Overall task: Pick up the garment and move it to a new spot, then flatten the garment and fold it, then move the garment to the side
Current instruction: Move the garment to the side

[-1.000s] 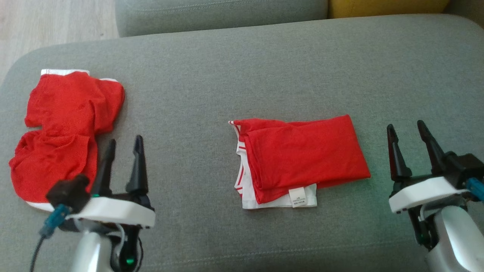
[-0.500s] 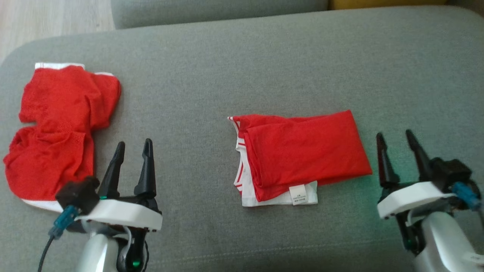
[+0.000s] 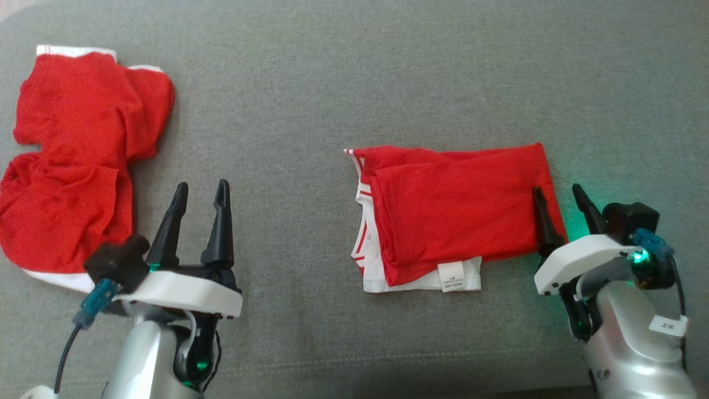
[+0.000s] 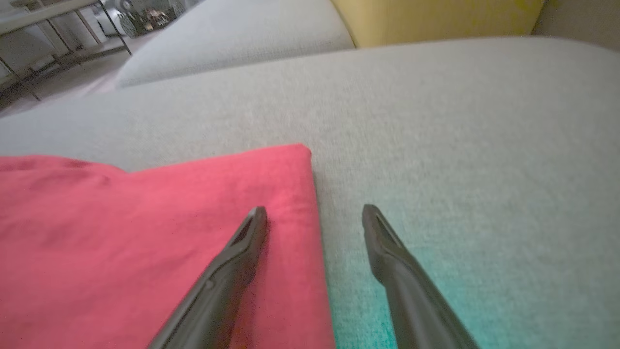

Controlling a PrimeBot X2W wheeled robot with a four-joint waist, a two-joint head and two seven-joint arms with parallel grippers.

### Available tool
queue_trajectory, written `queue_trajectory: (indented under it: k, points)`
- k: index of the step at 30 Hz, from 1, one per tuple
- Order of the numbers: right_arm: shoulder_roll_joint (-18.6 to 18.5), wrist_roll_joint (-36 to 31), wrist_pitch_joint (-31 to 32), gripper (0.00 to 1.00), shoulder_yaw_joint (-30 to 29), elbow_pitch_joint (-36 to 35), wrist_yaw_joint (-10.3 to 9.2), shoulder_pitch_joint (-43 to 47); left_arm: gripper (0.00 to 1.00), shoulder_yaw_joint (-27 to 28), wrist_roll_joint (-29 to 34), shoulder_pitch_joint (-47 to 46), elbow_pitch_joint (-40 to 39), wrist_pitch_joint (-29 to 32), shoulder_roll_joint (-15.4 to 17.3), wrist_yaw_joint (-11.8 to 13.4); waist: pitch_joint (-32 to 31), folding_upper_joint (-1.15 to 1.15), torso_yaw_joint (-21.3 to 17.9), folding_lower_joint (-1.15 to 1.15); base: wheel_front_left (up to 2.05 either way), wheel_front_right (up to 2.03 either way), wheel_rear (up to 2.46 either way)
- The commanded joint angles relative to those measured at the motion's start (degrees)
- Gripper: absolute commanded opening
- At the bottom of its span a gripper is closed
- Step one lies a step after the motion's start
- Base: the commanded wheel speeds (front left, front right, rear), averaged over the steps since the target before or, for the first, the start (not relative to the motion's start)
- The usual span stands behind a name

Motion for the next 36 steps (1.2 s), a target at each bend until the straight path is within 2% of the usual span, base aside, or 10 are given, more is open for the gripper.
queue_trajectory:
  k: [1, 6, 7, 8, 13, 20, 22, 30, 36]
  points:
    - [0.38, -0.18, 0.35, 1.00, 0.93, 0.96, 0.37, -1.96, 1.00, 1.68, 0.14, -2.60, -2.25, -0.70, 0.48, -0.50, 0.61, 0.00, 0.41, 0.00, 0.00, 0.00, 0.00]
    - [0.82, 0.62, 1.04, 1.00, 1.15, 4.63, 0.37, -3.50, 1.00, 1.42, -1.01, -3.43, -3.27, -0.70, 0.48, -0.66, 1.09, 0.00, 0.79, 0.00, 0.00, 0.00, 0.00]
    - [0.90, 0.86, 1.27, 0.36, 1.63, 5.42, 0.37, -3.72, 1.00, 1.40, -1.08, -3.58, -3.29, -0.70, 0.48, -0.68, 1.08, 0.00, 0.87, 0.00, 0.00, 0.00, 0.00]
    - [0.94, 1.11, 1.12, 0.00, 2.23, 5.93, 0.37, -3.93, 1.00, 1.40, -1.13, -3.70, -3.28, -0.70, 0.48, -0.70, 1.04, 0.00, 0.92, 0.00, 0.00, 0.00, 0.00]
    - [-0.04, 1.79, -1.85, 0.00, 4.48, 5.72, 0.37, -5.20, 1.00, 1.85, -1.51, -3.69, -3.07, -0.70, 0.48, -0.76, 0.19, 0.00, 0.72, 0.00, 0.00, 0.00, 0.00]
    - [-4.27, -5.01, -4.49, 0.00, 9.20, -0.89, 0.37, -7.44, 1.00, 1.55, -1.92, -3.52, -3.22, -0.70, 0.48, -0.71, -1.15, 0.00, 0.01, 0.00, 0.00, 0.00, 0.00]
    - [-5.29, -6.37, -4.56, 0.00, 10.91, -2.83, 0.37, -7.96, 1.00, 0.76, 0.65, -3.83, -3.69, -0.70, 0.48, -0.74, -1.31, 0.00, -0.17, 0.00, 0.00, 0.00, 0.00]
    - [-9.69, -6.37, 1.10, 0.00, 17.23, -9.95, 0.37, -12.99, 1.00, -2.95, 1.49, -5.35, -4.87, -0.70, 0.48, -0.72, -0.16, 0.00, -2.37, 0.00, 0.00, 0.00, 0.00]
    - [-15.66, -2.27, 5.69, 0.00, 16.59, -9.01, 0.37, -19.40, 1.00, -3.90, 1.95, -8.28, -5.50, -0.70, 0.48, -0.85, 4.32, 0.00, -4.56, 0.00, 0.00, 0.00, 0.00]
